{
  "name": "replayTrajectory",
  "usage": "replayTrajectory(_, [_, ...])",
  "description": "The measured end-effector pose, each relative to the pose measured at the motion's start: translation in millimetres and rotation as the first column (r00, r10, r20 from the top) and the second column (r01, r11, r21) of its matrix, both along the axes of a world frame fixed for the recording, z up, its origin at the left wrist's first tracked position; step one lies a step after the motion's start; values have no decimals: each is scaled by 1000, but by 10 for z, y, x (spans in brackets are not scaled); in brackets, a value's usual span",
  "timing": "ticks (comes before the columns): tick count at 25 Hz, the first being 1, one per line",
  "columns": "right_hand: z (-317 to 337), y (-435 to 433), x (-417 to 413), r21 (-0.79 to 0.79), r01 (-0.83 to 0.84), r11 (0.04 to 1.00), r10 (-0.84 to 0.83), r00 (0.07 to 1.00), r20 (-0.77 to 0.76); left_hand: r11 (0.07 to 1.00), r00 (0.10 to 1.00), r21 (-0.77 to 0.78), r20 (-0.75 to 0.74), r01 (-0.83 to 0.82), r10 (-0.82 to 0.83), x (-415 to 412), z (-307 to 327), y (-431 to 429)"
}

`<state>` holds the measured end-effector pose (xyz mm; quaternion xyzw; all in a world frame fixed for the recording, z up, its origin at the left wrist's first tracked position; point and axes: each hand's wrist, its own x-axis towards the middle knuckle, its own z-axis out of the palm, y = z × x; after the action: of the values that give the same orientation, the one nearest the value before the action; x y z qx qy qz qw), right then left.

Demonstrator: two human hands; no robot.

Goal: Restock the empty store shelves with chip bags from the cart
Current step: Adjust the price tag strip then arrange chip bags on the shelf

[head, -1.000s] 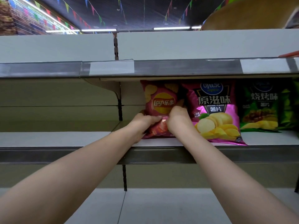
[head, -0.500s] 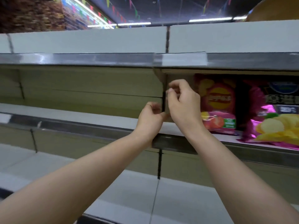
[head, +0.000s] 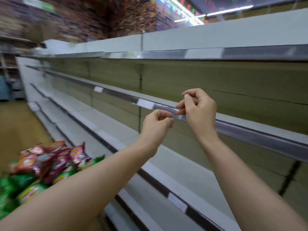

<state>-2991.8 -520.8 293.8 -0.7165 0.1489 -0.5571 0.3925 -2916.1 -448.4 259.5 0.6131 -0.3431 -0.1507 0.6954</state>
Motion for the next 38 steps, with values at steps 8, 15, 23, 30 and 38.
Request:
replayTrajectory(8, [-452, 967, 1754, 121, -253, 960, 263, 962, -72, 956, 952, 81, -101, -280, 288, 1559, -498, 1339])
replayTrajectory(15, [-1118, 1329, 2942, 222, -413, 883, 463, 842, -276, 846, 815, 214, -235, -488, 530, 2451, -1125, 2101])
replayTrajectory(23, [-1901, 1239, 4461, 344, -495, 798, 600, 595, -535, 704, 632, 441, -324, -557, 704, 3609, -1876, 2138])
replayTrajectory(30, [-2654, 1013, 5605, 404, -514, 757, 609, 329, -722, 556, 450, 644, -344, -526, 824, 4428, -2426, 1862])
replayTrajectory(38, [-3498, 1055, 6013, 548, -470, 691, 579, -93, -810, 452, 217, 748, -397, -486, 892, 4802, -2910, 1826])
